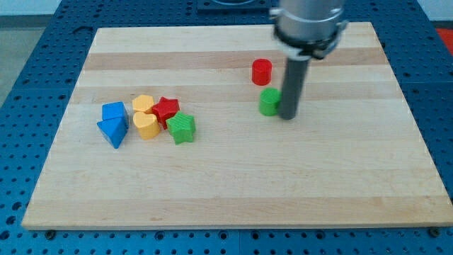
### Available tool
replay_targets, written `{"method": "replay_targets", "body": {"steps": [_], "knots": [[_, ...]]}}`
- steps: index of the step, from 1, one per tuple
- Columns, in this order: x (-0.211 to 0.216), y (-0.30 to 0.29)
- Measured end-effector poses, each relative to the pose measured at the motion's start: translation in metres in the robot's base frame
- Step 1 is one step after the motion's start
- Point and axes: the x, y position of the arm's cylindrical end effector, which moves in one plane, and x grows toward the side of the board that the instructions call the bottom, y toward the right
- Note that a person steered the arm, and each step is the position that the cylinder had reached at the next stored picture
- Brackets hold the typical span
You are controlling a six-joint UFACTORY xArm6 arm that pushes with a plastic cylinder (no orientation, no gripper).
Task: Slide the green circle towards the bottom side of the board
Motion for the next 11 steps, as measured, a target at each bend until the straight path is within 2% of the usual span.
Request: {"method": "replay_targets", "body": {"steps": [1, 2, 3, 4, 5, 7, 8, 10, 11], "knots": [[0.010, -0.024], [-0.015, 0.024], [-0.059, 0.076], [-0.095, 0.092], [-0.091, 0.046], [0.002, -0.066], [0.023, -0.102], [0.031, -0.065], [0.059, -0.094]]}}
